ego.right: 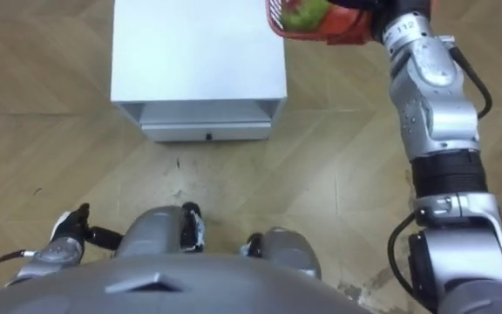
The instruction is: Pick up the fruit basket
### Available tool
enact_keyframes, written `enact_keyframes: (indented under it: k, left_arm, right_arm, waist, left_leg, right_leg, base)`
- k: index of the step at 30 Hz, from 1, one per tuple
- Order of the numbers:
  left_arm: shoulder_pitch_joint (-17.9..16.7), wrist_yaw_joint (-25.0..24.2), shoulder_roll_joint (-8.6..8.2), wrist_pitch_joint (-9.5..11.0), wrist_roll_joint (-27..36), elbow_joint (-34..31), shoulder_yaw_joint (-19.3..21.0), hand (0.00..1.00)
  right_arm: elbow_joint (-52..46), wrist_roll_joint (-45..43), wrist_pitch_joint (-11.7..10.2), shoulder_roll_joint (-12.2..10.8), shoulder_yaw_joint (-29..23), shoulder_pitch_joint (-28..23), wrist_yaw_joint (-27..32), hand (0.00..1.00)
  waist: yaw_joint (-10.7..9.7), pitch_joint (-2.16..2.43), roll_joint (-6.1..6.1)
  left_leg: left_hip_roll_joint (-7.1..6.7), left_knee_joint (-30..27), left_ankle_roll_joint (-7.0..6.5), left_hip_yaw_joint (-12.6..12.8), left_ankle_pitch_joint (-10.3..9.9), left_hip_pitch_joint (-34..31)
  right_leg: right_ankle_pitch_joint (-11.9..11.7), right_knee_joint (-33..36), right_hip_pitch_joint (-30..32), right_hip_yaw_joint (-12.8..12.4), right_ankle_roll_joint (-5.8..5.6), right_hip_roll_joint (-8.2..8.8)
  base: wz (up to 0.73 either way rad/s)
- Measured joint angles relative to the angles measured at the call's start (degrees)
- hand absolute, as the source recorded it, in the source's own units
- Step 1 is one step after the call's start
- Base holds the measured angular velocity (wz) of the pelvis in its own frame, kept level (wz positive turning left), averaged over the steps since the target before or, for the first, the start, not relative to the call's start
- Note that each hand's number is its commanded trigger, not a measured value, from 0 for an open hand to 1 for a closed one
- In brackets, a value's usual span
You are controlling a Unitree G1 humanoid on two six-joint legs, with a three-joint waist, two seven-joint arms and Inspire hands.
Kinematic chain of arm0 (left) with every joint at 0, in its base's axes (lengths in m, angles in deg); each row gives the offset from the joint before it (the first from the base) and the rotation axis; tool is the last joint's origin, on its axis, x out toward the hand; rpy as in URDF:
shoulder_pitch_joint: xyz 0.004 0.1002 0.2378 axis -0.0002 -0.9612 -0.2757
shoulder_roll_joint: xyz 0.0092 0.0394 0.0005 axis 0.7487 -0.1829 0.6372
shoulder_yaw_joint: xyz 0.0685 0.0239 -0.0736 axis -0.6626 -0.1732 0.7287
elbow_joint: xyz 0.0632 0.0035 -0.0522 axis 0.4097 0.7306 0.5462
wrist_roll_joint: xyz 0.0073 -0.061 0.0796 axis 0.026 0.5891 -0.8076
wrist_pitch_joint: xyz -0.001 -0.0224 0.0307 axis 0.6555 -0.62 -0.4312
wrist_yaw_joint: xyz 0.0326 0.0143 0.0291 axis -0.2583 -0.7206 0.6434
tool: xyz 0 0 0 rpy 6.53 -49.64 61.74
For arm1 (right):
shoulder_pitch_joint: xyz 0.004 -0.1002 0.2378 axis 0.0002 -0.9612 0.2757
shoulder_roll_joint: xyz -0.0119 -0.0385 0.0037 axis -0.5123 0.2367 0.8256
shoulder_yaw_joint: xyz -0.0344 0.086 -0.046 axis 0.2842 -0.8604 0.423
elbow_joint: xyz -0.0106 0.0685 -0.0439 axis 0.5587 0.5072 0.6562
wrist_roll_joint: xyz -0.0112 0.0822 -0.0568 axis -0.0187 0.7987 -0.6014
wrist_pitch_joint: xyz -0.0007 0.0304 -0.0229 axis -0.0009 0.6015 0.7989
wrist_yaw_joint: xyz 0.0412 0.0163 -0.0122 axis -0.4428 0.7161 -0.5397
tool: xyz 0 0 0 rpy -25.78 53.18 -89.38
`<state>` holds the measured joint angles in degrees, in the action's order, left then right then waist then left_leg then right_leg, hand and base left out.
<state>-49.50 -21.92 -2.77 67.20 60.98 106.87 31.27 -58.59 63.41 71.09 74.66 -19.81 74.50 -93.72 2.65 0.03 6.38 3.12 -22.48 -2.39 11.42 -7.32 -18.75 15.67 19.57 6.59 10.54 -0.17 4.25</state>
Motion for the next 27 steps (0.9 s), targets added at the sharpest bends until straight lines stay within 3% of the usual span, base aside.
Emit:
enact_keyframes:
  k: [4,9,14,20,24,26,27]
  left_arm:
    - [-0.4,-0.2,0.05,-1.0,0.1,0.0,1.6,0.00]
    - [-0.5,-0.9,0.05,-1.4,0.0,0.0,2.5,0.00]
    - [-0.5,-2.3,-0.10,-2.4,-0.3,0.1,3.1,0.00]
    - [-0.8,-2.5,0.29,-2.4,-0.3,0.1,3.3,0.00]
    - [-1.6,-3.9,0.79,-3.4,-1.7,0.2,2.3,0.00]
    - [-1.7,-4.3,0.79,-4.5,-2.3,0.6,2.1,0.00]
    - [-1.9,-5.0,0.81,-5.1,-2.3,0.6,2.0,0.00]
  right_arm:
    - [-5.9,0.1,0.1,0.0,-0.1,-0.3,-1.8,1.00]
    - [-7.4,0.0,0.2,0.0,-0.1,-0.3,-3.6,1.00]
    - [-7.4,-0.7,1.9,-0.1,-0.1,-0.3,-4.8,1.00]
    - [-7.4,-0.2,3.2,-0.5,0.6,-0.3,-7.5,1.00]
    - [-7.2,-0.8,3.4,-1.5,1.7,-0.3,-9.4,1.00]
    - [-7.0,-1.0,3.7,-2.0,2.4,-0.5,-10.0,1.00]
    - [-6.5,-1.3,3.9,-2.6,2.8,-0.7,-10.3,1.00]
  waist:
    - [0.7,-0.05,-0.02]
    - [1.0,-0.18,0.22]
    - [1.2,-0.22,0.39]
    - [3.2,-0.19,1.64]
    - [4.8,-0.33,1.40]
    - [5.4,-0.69,0.85]
    - [5.3,-0.63,0.86]
  left_leg:
    - [-0.83,2.9,0.10,0.4,0.0,4.0]
    - [-0.85,4.1,0.71,0.2,0.4,6.0]
    - [-0.81,4.6,0.96,-0.1,0.6,6.0]
    - [-0.80,4.4,0.71,-0.1,0.7,6.4]
    - [0.20,1.2,0.98,-0.6,-1.6,5.8]
    - [0.22,-1.1,0.87,-0.5,-3.1,5.1]
    - [0.09,-2.4,0.39,-0.5,-4.1,4.8]
  right_leg:
    - [-1.5,-5.8,-4.8,1.4,-0.06,0.07]
    - [-1.5,-6.0,-6.8,2.7,-0.05,-0.04]
    - [-1.5,-5.7,-6.7,3.8,0.03,-0.08]
    - [-1.5,-4.7,-6.7,3.9,0.04,0.04]
    - [-1.5,-4.4,-7.2,3.6,0.08,-0.77]
    - [-0.7,-3.3,-7.0,3.5,0.21,-0.77]
    - [0.4,-1.8,-6.5,3.2,-0.04,-0.24]
  base:
    - [-0.10]
    - [0.05]
    - [0.04]
    - [0.00]
    - [-0.05]
    - [-0.04]
    - [0.00]
